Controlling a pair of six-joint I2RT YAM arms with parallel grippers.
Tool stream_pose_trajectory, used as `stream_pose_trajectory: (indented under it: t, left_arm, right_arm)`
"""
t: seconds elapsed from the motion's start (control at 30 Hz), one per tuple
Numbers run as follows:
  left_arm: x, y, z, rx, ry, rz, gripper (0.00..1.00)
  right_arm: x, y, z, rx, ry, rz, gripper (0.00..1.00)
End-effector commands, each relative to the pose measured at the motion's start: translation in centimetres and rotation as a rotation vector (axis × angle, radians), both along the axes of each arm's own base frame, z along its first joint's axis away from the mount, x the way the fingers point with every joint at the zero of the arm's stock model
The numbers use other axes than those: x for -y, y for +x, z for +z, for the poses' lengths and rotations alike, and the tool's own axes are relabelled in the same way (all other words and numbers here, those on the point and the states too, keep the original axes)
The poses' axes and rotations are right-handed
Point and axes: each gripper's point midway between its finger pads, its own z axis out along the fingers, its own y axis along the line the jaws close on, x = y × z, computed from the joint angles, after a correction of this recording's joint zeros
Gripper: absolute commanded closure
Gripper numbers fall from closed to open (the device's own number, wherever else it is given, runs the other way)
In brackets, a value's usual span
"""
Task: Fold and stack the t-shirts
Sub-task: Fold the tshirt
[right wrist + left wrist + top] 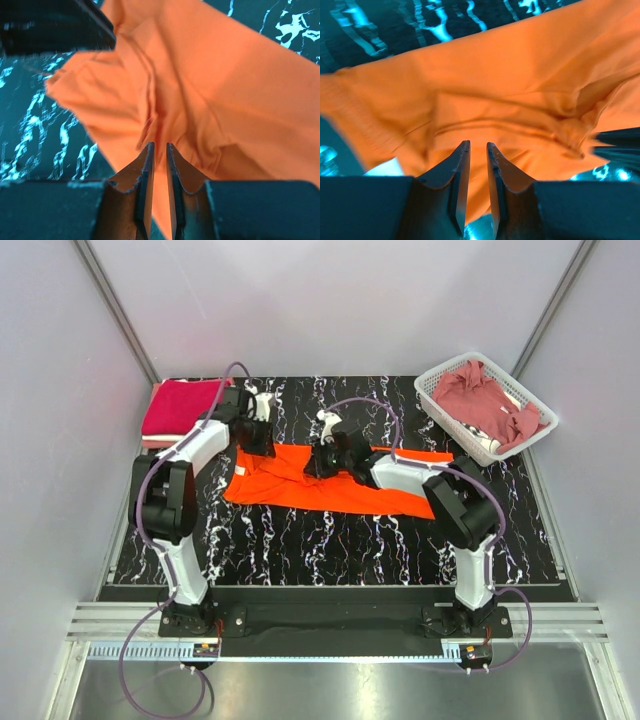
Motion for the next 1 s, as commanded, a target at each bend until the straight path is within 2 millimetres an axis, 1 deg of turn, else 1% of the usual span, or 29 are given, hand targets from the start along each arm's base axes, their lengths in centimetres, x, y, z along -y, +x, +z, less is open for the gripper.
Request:
stream_pose_trajectory:
  t: [0.0,0.03,0.1,0.17,0.23,0.3,0.33,0.47,0.53,0.6,0.63,0.67,0.7,0.77,0.8,0.83,0.9,0.97]
  left_arm:
    - [1.6,2.3,1.2,0.028,-0.077,0.033,0.76]
    - [1.9,2.4,1.0,0.020,-0.093,0.035,0.76]
    - [2.7,2.6,1.4,0.021,-0.111,0.027,0.75]
    - [2.4,2.6,0.9,0.012,-0.091,0.055,0.75]
    - [2.1,2.2,0.6,-0.001,-0.078,0.078,0.75]
    - [2.0,1.9,0.3,-0.007,-0.074,0.088,0.75]
    - [2.1,1.7,-0.1,-0.017,-0.074,0.083,0.75]
    - [3.0,1.4,-0.7,-0.037,-0.083,0.060,0.75]
    - [3.1,1.3,-1.0,-0.050,-0.087,0.064,0.75]
    - [3.2,0.7,-1.1,-0.064,-0.087,0.062,0.75]
    - [2.8,0.3,-1.6,-0.078,-0.072,0.073,0.75]
    - [2.8,0.0,-1.7,-0.083,-0.061,0.076,0.75]
    - [2.0,-0.2,-2.1,-0.088,-0.028,0.102,0.75]
    - [1.5,-0.8,-2.4,-0.095,0.005,0.120,0.76]
    - [0.8,-0.9,-2.8,-0.096,0.040,0.140,0.76]
    - [0.6,-0.9,-2.8,-0.091,0.058,0.149,0.76]
    - [0.5,-1.0,-2.5,-0.076,0.081,0.152,0.76]
    - [0.8,-1.0,-2.1,-0.066,0.085,0.150,0.76]
  right_arm:
    - [-1.0,1.3,-0.1,-0.007,0.001,-0.023,0.78]
    - [-1.3,1.5,0.1,-0.005,0.006,-0.016,0.78]
    - [-1.6,1.3,-0.5,-0.016,0.000,-0.002,0.79]
    - [-1.9,0.6,-0.9,-0.029,-0.001,0.029,0.79]
    - [-2.6,-0.8,-1.1,-0.032,0.000,0.074,0.80]
    - [-3.3,-2.1,-0.6,-0.008,-0.004,0.116,0.80]
    - [-3.2,-2.7,-1.1,-0.009,-0.018,0.124,0.80]
    - [-2.9,-2.7,-1.3,0.001,-0.037,0.123,0.81]
    - [-2.9,-2.7,-1.3,-0.003,-0.042,0.124,0.81]
    - [-2.9,-2.7,-1.8,-0.014,-0.054,0.126,0.81]
    - [-2.8,-2.7,-2.0,-0.014,-0.060,0.124,0.81]
    - [-2.7,-2.6,-1.9,-0.013,-0.058,0.118,0.81]
    - [-2.6,-2.6,-2.1,-0.012,-0.064,0.110,0.81]
    - [-2.2,-2.2,-2.1,-0.007,-0.077,0.079,0.81]
    - [-2.0,-2.1,-2.1,-0.002,-0.083,0.065,0.81]
    - [-1.9,-1.9,-1.6,0.009,-0.081,0.054,0.80]
    - [-1.5,-1.5,-1.3,0.023,-0.091,0.023,0.79]
    - [-1.2,-1.2,-0.8,0.036,-0.095,0.002,0.79]
